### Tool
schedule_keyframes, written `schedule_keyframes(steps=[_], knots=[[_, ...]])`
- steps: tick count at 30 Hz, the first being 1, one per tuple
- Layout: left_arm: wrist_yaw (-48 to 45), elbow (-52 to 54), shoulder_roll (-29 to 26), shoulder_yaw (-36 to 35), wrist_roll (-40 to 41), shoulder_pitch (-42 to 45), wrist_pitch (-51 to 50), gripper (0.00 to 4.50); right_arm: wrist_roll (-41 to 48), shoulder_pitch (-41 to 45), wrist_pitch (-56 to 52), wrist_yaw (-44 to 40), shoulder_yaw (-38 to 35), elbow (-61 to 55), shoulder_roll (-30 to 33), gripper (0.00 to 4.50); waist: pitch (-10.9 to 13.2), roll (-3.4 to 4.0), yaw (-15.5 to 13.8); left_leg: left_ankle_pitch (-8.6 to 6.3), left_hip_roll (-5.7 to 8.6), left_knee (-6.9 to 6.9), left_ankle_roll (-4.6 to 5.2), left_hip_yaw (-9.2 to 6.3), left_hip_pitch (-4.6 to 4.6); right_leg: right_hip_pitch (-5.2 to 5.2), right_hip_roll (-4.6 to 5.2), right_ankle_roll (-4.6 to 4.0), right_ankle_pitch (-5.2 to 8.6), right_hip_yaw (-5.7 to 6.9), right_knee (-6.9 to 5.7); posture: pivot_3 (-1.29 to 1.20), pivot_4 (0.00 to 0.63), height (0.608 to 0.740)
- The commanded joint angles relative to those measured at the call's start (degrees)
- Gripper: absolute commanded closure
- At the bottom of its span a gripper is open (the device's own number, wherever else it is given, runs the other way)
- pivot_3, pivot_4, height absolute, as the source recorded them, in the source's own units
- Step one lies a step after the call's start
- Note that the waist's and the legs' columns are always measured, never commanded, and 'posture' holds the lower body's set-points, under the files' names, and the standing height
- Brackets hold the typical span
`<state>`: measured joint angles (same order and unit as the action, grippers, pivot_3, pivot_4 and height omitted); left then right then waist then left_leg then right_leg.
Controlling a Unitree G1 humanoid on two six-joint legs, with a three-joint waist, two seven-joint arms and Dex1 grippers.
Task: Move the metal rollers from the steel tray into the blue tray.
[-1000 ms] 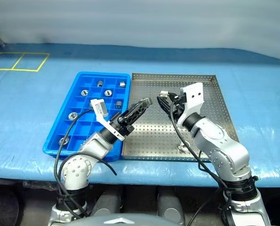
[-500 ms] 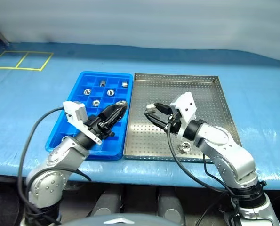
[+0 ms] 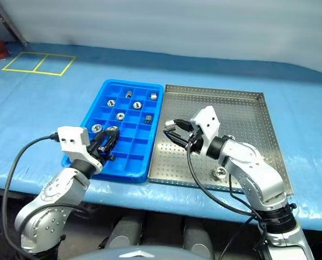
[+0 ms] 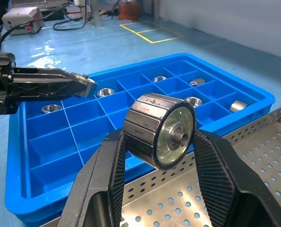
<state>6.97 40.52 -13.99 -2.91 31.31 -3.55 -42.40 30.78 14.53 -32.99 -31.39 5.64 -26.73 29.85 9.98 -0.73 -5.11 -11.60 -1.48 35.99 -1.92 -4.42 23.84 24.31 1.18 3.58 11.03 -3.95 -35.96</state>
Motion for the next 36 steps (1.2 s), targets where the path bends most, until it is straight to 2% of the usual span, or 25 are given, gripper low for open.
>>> schedule_keyframes(steps=[1, 22, 24, 25, 28, 36], knots=[[1.35, -0.19, 1.37, -0.51, -2.57, 0.9, 0.43, 2.78, -0.81, 0.92, 0.22, 0.43, -1.39, -0.74, -0.36, 2.69, 0.0, 0.0, -0.3, 0.0, 0.0, 0.0, 0.0, 0.0, 0.02, 0.02, 0.0, 0.0, 0.0, 0.0, 0.0, 0.27, 0.15, 0.74], [0.24, -4.67, 4.23, -0.04, -8.21, 1.77, -1.31, 2.78, -2.91, 0.96, -0.66, 2.83, -2.56, -0.3, -2.78, 2.69, 0.0, 0.0, -0.39, 0.0, 0.0, 0.0, 0.0, 0.0, 0.01, 0.01, 0.0, 0.0, 0.0, 0.0, -0.01, 0.25, 0.15, 0.74], [0.29, -5.33, 4.63, 0.24, -8.84, 2.33, -1.73, 2.06, -3.03, 1.02, -0.83, 2.98, -2.6, -0.5, -2.95, 2.69, 0.0, 0.0, -0.36, 0.0, 0.0, 0.0, 0.0, 0.01, 0.01, 0.01, 0.0, 0.0, 0.0, 0.0, -0.01, 0.25, 0.15, 0.74], [0.39, -5.48, 4.87, 0.28, -9.15, 2.51, -1.94, 1.89, -3.07, 0.99, -0.89, 2.97, -2.67, -0.58, -2.99, 2.69, 0.0, 0.0, -0.37, 0.0, 0.0, 0.0, 0.0, 0.01, 0.01, 0.01, 0.0, 0.0, -0.01, 0.0, -0.01, 0.25, 0.15, 0.74], [0.19, -5.82, 6.05, -0.32, -9.31, 3.19, -1.39, 0.99, -3.22, 0.85, -1.09, 3.04, -2.88, -0.84, -3.07, 2.69, 0.0, 0.0, -0.25, 0.0, 0.0, 0.0, 0.0, 0.01, 0.0, 0.01, 0.0, 0.0, -0.01, 0.0, -0.02, 0.24, 0.15, 0.74], [-5.46, -3.82, 6.98, 0.11, -7.6, 3.4, 3.94, 0.99, -3.1, 1.04, -1.39, 2.99, -3.04, -1.09, -3.21, 2.69, 0.0, 0.0, 0.07, 0.0, 0.0, 0.01, 0.0, 0.01, 0.0, 0.0, 0.0, 0.0, -0.01, 0.0, -0.03, 0.23, 0.15, 0.74]])
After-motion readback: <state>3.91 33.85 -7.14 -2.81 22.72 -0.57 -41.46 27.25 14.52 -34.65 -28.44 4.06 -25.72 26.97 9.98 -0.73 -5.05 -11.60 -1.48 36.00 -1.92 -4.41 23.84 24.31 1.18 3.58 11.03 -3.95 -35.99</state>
